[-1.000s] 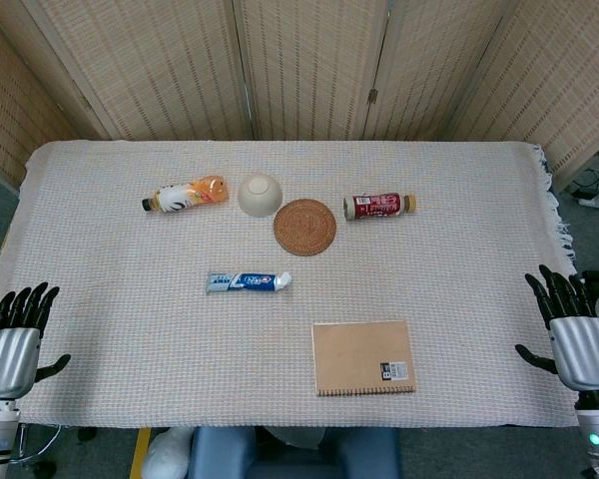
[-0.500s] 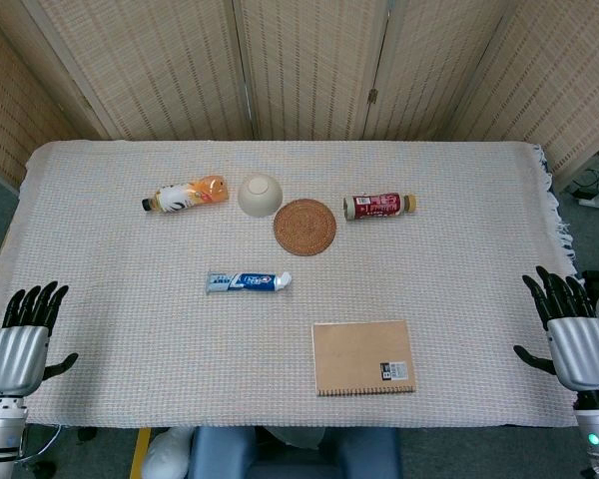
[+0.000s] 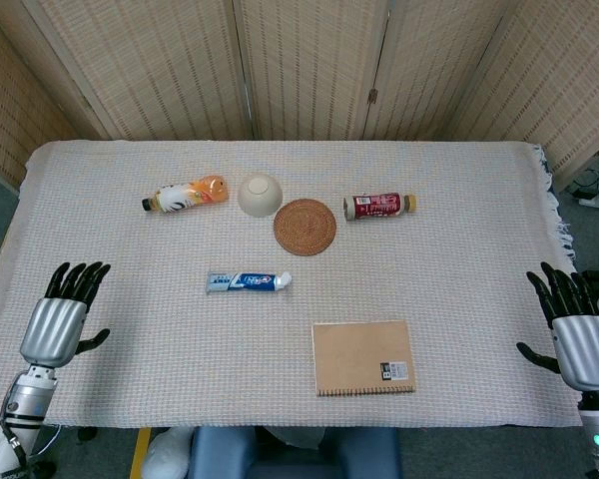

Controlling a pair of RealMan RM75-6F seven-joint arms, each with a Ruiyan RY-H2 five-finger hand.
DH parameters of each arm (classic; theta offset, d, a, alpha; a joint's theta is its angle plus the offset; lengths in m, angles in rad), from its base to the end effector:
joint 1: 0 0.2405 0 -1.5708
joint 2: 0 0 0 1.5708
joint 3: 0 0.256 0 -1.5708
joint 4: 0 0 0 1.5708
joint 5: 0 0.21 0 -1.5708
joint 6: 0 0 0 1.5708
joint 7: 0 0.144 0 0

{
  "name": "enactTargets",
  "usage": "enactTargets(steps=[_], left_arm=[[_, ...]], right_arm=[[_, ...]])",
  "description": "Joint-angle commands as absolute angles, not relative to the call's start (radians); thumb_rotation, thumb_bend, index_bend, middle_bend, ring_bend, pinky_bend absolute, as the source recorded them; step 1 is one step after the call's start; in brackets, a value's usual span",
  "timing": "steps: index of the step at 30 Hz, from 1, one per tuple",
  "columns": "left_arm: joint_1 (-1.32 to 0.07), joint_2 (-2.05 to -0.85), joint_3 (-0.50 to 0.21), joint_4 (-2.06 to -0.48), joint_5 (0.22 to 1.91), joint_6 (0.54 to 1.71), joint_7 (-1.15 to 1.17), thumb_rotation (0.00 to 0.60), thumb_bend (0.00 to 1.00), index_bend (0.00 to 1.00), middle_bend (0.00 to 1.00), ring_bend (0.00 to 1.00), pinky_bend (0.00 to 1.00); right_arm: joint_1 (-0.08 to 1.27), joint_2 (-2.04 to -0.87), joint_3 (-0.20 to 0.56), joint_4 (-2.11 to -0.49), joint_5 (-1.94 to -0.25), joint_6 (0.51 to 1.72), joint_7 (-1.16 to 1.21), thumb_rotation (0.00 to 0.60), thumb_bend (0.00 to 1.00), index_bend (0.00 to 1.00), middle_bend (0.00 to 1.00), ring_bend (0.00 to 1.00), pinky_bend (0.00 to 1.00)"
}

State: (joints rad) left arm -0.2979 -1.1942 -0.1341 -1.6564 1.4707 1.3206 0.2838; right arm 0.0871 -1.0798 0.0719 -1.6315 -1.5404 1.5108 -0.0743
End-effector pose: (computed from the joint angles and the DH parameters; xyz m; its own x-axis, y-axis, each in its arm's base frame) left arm -0.2504 0.2552 0.1226 0.5376 -0.0235 0.8429 0.8238 -0.1987 -0.5310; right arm -0.3008 -0.1859 0.1739 0.4792 0.0517 0.8762 -0.8750 -0.0495 0.4815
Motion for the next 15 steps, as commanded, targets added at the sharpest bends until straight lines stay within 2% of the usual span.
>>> enactTargets(steps=[1,7,15], left_arm=[[-0.369,-1.221,-0.163,-1.633,1.466,1.241,0.281,0.600,0.25,0.07,0.14,0.13,0.00],[-0.488,-1.293,-0.199,-1.569,1.426,1.116,0.318,0.600,0.26,0.11,0.16,0.15,0.01],[-0.612,-1.418,-0.240,-1.464,1.289,0.978,0.371,0.600,0.29,0.12,0.16,0.16,0.04]], right_arm=[[0.087,-1.078,0.071,-1.633,-1.543,1.511,-0.073,0.600,0.14,0.00,0.00,0.00,0.00],[0.083,-1.078,0.069,-1.640,-1.550,1.521,-0.076,0.600,0.14,0.00,0.00,0.00,0.00],[0.075,-1.076,0.065,-1.639,-1.550,1.529,-0.072,0.600,0.14,0.00,0.00,0.00,0.00]])
